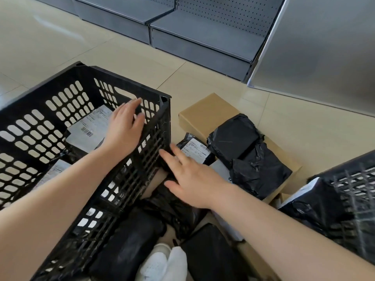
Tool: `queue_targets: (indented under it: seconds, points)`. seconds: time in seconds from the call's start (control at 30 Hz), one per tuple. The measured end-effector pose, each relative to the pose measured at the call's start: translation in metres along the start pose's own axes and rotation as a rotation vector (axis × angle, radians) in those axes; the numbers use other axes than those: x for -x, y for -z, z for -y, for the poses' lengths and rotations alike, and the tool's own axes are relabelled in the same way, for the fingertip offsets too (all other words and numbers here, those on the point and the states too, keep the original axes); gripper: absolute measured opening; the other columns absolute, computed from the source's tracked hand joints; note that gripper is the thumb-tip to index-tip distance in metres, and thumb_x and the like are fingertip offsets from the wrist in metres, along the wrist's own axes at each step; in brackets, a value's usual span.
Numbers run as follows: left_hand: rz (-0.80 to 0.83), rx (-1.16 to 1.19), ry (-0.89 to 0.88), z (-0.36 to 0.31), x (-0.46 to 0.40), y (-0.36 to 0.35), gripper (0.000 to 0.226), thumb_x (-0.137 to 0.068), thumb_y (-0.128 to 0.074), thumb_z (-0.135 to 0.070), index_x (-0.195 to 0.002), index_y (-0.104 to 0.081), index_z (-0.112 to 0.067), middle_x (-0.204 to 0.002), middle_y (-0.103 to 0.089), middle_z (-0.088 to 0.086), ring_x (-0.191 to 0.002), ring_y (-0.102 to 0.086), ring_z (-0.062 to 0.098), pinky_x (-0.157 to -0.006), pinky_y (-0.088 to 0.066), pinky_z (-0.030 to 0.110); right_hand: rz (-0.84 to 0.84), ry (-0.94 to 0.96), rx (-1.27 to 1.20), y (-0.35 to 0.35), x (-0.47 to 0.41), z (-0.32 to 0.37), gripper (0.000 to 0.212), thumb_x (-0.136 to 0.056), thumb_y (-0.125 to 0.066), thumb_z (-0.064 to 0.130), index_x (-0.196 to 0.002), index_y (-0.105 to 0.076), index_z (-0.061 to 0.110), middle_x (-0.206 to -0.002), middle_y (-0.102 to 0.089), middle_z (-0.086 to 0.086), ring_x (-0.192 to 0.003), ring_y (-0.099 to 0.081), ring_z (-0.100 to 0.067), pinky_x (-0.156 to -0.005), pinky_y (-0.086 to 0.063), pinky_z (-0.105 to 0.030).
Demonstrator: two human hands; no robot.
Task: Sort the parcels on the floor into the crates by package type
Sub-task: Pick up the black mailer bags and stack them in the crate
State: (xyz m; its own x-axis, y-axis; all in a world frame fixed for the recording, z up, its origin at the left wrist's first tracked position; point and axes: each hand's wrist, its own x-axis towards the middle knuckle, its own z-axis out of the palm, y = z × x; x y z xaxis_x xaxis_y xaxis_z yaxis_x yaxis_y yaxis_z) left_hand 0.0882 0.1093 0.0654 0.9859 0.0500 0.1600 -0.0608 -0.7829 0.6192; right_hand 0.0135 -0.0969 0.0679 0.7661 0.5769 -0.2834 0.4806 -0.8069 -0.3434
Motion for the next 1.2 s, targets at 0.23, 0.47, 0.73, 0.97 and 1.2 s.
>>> queue_targets:
  seconds: [0.23, 0.47, 0.73, 0.97, 1.2]
  points:
    - [0.083, -0.324, -0.285, -0.034, 0.011, -0.030, 0.053, -0.099, -0.043, -0.035, -0.151, -0.034, -0.030, -0.161, -0.026, 0.001, -0.151, -0.011, 0.025, -0.122, 0.001, 0.048, 0.090, -0.201, 0.120, 0.008, 0.046, -0.086, 0.072, -0.104, -0.040, 0.043, -0.159, 0.003, 0.028, -0.168, 0.009, -0.003, -0.148, -0.024, -0.030, -0.107, -0.043, -0.047]
    - [0.303, -0.202, -0.191, -0.067, 0.037, -0.098, 0.050, -0.101, -0.041, -0.035, -0.150, -0.033, -0.033, -0.162, -0.022, -0.003, -0.151, -0.007, 0.022, -0.122, 0.003, 0.046, 0.136, -0.408, 0.184, -0.011, 0.103, -0.165, 0.070, -0.105, -0.040, 0.041, -0.160, 0.001, 0.025, -0.168, 0.007, -0.002, -0.150, -0.019, -0.028, -0.102, -0.046, -0.043]
    - [0.595, 0.015, 0.017, -0.076, 0.095, -0.155, 0.062, -0.099, -0.046, -0.035, -0.155, -0.022, -0.027, -0.158, -0.029, -0.003, -0.146, -0.023, 0.019, -0.120, -0.019, 0.043, 0.043, -0.593, 0.147, -0.063, 0.113, -0.195, 0.081, -0.100, -0.054, 0.039, -0.159, 0.000, 0.024, -0.167, 0.003, -0.006, -0.147, -0.022, -0.031, -0.092, -0.053, -0.041]
    - [0.649, 0.122, 0.167, -0.067, 0.119, -0.164, 0.068, -0.098, -0.049, -0.035, -0.156, -0.014, -0.030, -0.158, -0.027, -0.006, -0.147, -0.020, 0.019, -0.120, -0.022, 0.043, 0.038, -0.547, 0.266, -0.087, 0.107, -0.201, 0.051, -0.099, -0.051, 0.017, -0.146, -0.032, 0.014, -0.166, -0.014, -0.012, -0.145, -0.029, -0.027, -0.097, -0.047, -0.037]
    - [0.688, 0.118, 0.201, -0.059, 0.128, -0.169, 0.064, -0.099, -0.050, -0.027, -0.155, -0.020, -0.024, -0.157, -0.030, -0.003, -0.144, -0.026, 0.018, -0.119, -0.024, 0.041, -0.100, -0.549, 0.122, -0.094, 0.112, -0.209, 0.012, -0.100, -0.045, 0.009, -0.109, -0.052, 0.011, -0.160, -0.034, -0.005, -0.133, -0.042, -0.025, -0.077, -0.050, -0.036]
